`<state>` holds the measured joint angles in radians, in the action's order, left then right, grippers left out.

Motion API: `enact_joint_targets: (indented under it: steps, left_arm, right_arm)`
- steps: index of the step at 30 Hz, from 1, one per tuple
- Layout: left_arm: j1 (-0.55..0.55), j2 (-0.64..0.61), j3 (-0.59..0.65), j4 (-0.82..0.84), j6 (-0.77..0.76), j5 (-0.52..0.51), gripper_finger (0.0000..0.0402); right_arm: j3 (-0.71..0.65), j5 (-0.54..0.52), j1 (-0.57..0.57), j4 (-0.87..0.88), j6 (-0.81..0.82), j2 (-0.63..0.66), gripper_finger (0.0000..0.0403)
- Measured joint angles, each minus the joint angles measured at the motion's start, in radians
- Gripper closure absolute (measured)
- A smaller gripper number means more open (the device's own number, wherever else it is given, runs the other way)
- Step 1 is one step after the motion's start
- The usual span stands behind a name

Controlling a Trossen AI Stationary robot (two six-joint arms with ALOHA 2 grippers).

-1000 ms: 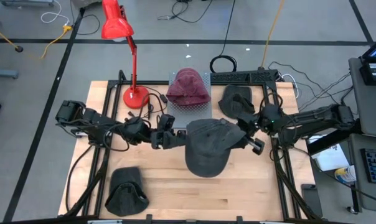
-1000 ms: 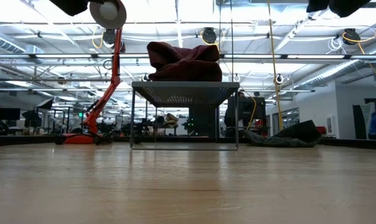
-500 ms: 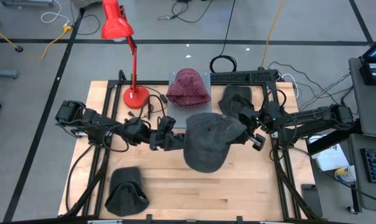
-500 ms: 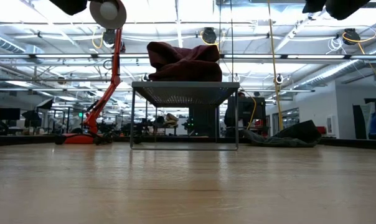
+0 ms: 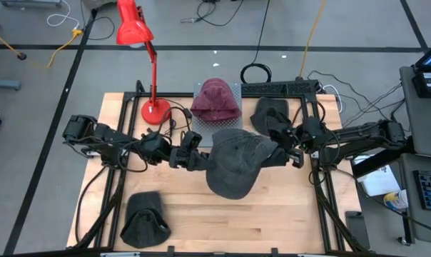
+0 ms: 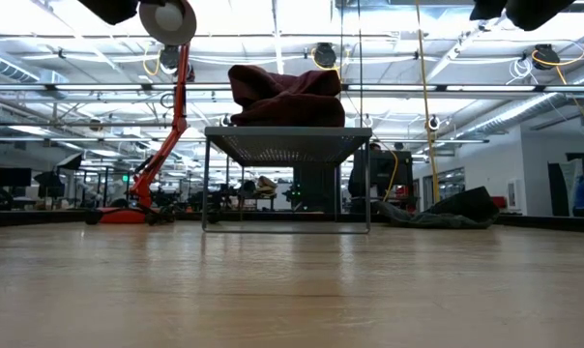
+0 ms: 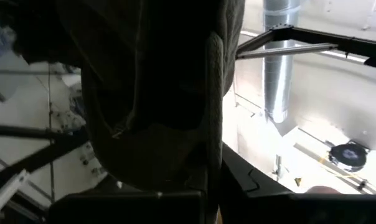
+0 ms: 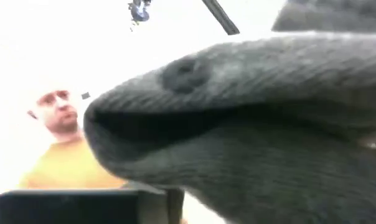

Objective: Pick & Place hat
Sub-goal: Put the middle black cap on the shelf

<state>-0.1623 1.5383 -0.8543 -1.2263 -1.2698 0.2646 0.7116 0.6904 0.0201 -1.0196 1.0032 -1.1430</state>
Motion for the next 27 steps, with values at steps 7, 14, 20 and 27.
enact_joint_targets:
  steps: [7, 14, 20, 27]
  left_arm:
    - [-0.003, -0.020, 0.001, 0.105, -0.097, 0.091, 0.0393]
    - [-0.019, -0.089, 0.002, 0.260, -0.105, 0.196, 0.0394]
    - [-0.036, -0.205, 0.001, 0.508, -0.015, 0.237, 0.0394]
    - [-0.051, -0.276, 0.001, 0.629, 0.032, 0.205, 0.0394]
  right_arm:
    - [0.000, 0.156, 0.000, 0.193, 0.154, 0.001, 0.0229]
    - [0.000, 0.204, 0.008, 0.434, 0.144, 0.000, 0.0231]
    - [0.000, 0.161, 0.036, 0.456, 0.068, 0.000, 0.0230]
    - [0.000, -0.052, 0.051, 0.456, -0.119, 0.000, 0.0231]
